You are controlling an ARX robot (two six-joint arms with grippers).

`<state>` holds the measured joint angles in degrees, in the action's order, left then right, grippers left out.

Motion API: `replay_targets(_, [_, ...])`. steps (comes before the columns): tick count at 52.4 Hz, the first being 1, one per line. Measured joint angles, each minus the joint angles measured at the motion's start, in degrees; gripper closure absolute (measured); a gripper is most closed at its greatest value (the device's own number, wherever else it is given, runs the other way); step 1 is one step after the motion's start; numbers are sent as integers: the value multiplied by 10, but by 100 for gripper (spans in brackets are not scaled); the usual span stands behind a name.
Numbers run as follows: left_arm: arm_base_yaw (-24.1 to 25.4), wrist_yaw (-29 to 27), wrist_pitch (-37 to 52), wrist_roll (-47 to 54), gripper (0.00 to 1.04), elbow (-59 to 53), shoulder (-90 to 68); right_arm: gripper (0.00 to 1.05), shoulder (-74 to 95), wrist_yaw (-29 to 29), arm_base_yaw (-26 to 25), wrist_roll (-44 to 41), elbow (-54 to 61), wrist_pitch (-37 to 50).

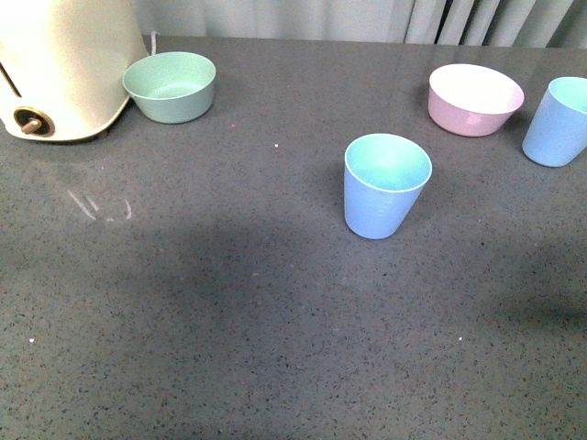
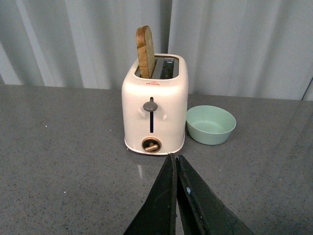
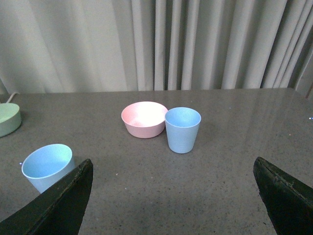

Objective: Stack blue cups with both arms

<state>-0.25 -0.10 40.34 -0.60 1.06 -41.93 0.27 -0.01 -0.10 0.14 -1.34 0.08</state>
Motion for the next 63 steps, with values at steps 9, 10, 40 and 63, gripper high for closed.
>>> replay_targets(9, [0, 1, -64, 0, 103, -2, 72, 9, 0, 0, 0, 0, 0, 0])
replay_targets(10, [0, 1, -71, 0, 103, -2, 79, 9, 0, 0, 0, 0, 0, 0])
replay_targets(40, [0, 1, -224, 0, 103, -2, 240, 9, 0, 0, 0, 0, 0, 0])
replay_targets(63, [0, 1, -293, 0, 103, -2, 310, 9, 0, 0, 0, 0, 0, 0])
